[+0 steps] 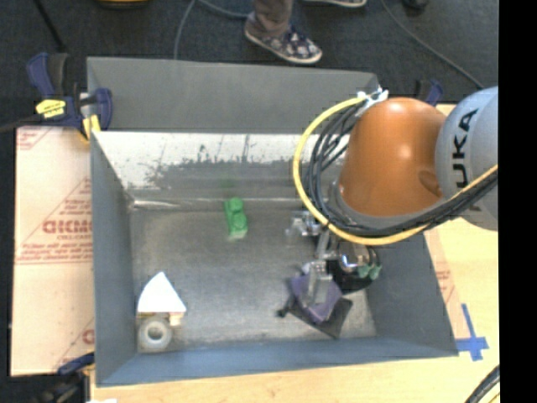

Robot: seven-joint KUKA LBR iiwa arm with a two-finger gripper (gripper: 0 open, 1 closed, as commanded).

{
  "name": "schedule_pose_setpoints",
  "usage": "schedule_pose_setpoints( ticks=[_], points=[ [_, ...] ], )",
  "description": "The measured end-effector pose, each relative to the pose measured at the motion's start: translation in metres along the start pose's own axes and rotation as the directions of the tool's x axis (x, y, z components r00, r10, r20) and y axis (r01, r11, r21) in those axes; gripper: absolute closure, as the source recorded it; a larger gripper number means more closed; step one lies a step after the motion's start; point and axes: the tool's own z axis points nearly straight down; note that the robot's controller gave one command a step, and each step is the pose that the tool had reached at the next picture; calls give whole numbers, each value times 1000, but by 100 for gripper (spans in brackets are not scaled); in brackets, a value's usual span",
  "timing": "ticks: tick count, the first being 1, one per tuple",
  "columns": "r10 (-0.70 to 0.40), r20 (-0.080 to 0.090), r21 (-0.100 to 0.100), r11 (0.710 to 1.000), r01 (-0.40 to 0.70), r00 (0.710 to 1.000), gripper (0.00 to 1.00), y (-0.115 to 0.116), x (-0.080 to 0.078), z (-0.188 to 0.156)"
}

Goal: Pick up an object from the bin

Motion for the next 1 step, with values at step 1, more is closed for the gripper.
schedule_pose_setpoints(
  ticks=[1],
  points=[
    [1, 6, -1, 1000, -1, 1000, 0, 0, -1, -4]
  ],
)
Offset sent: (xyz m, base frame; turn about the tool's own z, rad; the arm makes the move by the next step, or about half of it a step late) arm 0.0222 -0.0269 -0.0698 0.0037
